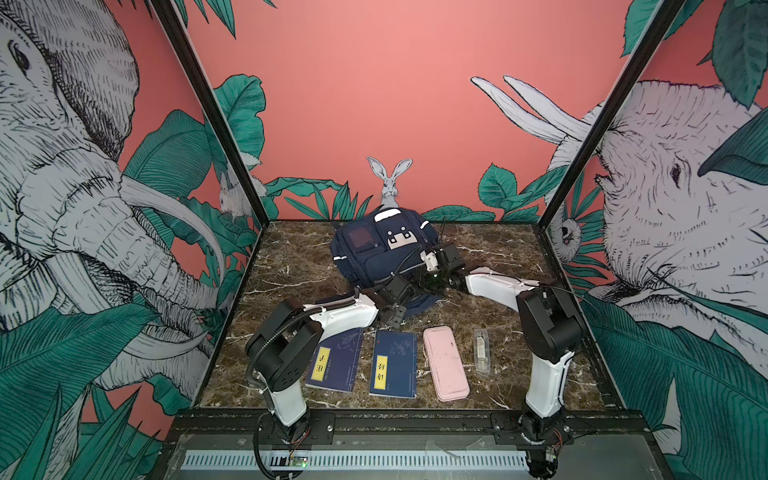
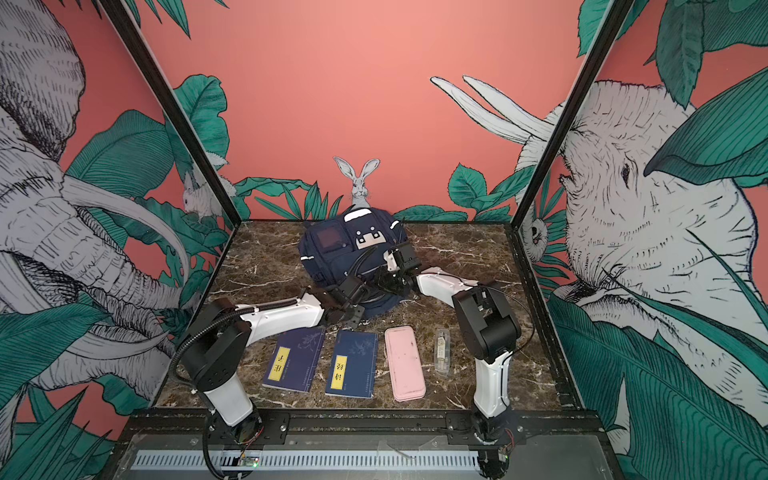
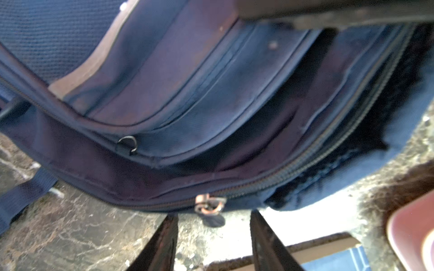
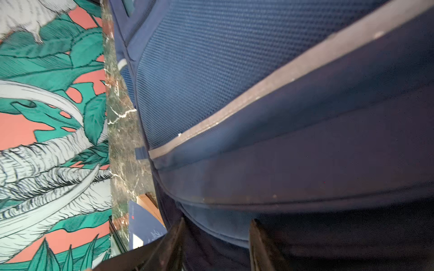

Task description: Pack the student bag

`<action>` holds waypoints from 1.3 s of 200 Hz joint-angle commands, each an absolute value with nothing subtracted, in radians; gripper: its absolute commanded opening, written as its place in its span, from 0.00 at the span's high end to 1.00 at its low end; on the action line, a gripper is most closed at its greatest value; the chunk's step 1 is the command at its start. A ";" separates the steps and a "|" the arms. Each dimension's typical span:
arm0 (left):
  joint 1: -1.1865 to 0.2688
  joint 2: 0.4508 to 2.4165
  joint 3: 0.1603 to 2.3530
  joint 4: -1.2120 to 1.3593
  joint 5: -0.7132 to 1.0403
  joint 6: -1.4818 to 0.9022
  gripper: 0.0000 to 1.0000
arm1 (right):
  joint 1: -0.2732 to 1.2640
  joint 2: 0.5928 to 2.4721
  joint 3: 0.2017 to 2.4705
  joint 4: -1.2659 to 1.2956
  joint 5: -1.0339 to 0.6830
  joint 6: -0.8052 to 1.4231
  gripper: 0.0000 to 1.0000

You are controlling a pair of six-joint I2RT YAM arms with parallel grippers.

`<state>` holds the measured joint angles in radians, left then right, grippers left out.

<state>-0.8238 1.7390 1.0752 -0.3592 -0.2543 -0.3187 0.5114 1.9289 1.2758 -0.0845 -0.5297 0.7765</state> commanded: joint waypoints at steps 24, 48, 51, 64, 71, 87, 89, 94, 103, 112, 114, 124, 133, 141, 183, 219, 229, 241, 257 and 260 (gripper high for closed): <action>-0.816 1.753 1.108 -0.330 -0.239 -0.300 0.57 | 0.499 1.945 1.249 -0.023 -0.550 0.808 0.56; -0.809 1.752 1.109 -0.328 -0.239 -0.301 0.68 | 0.498 1.947 1.244 -0.023 -0.551 0.807 0.56; -0.808 1.751 1.109 -0.329 -0.239 -0.301 0.70 | 0.497 1.947 1.244 -0.023 -0.551 0.808 0.56; -0.807 1.750 1.109 -0.333 -0.240 -0.302 0.81 | 0.496 1.947 1.239 -0.023 -0.551 0.805 0.56; -0.807 1.749 1.109 -0.337 -0.241 -0.303 0.85 | 0.496 1.945 1.239 -0.023 -0.551 0.804 0.56; -0.807 1.739 1.100 -0.346 -0.245 -0.303 0.91 | 0.495 1.945 1.234 -0.022 -0.552 0.802 0.56; -0.807 1.738 1.099 -0.346 -0.247 -0.304 0.91 | 0.495 1.945 1.233 -0.021 -0.553 0.802 0.56; -0.807 1.733 1.095 -0.350 -0.251 -0.304 0.91 | 0.494 1.945 1.231 -0.021 -0.552 0.802 0.56; -0.808 1.724 1.088 -0.354 -0.258 -0.300 0.93 | 0.495 1.945 1.230 -0.019 -0.554 0.803 0.56; -0.807 1.715 1.082 -0.364 -0.269 -0.298 0.97 | 0.493 1.944 1.227 -0.018 -0.554 0.803 0.56; -0.807 1.712 1.080 -0.367 -0.272 -0.297 0.98 | 0.493 1.944 1.226 -0.018 -0.555 0.802 0.56; -0.807 1.697 1.074 -0.374 -0.283 -0.292 1.00 | 0.491 1.943 1.225 -0.017 -0.557 0.802 0.56; -0.807 1.684 1.065 -0.374 -0.287 -0.285 1.00 | 0.491 1.941 1.223 -0.017 -0.557 0.801 0.56; -0.807 1.673 1.056 -0.374 -0.287 -0.280 1.00 | 0.490 1.941 1.222 -0.017 -0.558 0.801 0.56; -0.807 1.645 1.049 -0.390 -0.275 -0.247 1.00 | 0.491 1.952 1.238 0.005 -0.558 0.826 0.50; -0.808 1.625 1.036 -0.387 -0.268 -0.229 1.00 | 0.492 1.996 1.282 0.007 -0.542 0.845 0.52; -0.808 1.622 1.033 -0.389 -0.278 -0.224 1.00 | 0.491 2.011 1.300 0.001 -0.537 0.847 0.55; -0.806 1.623 1.037 -0.401 -0.292 -0.219 1.00 | 0.491 2.024 1.305 -0.009 -0.528 0.845 0.59; -0.804 1.624 1.042 -0.415 -0.303 -0.212 1.00 | 0.491 2.031 1.342 -0.024 -0.510 0.836 0.69; -0.802 1.624 1.043 -0.418 -0.305 -0.212 1.00 | 0.490 2.030 1.343 -0.027 -0.506 0.833 0.71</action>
<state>-0.8104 1.6772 1.0481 -0.3748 -0.2714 -0.2359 0.4953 2.0140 1.3033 -0.0196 -0.5503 0.8429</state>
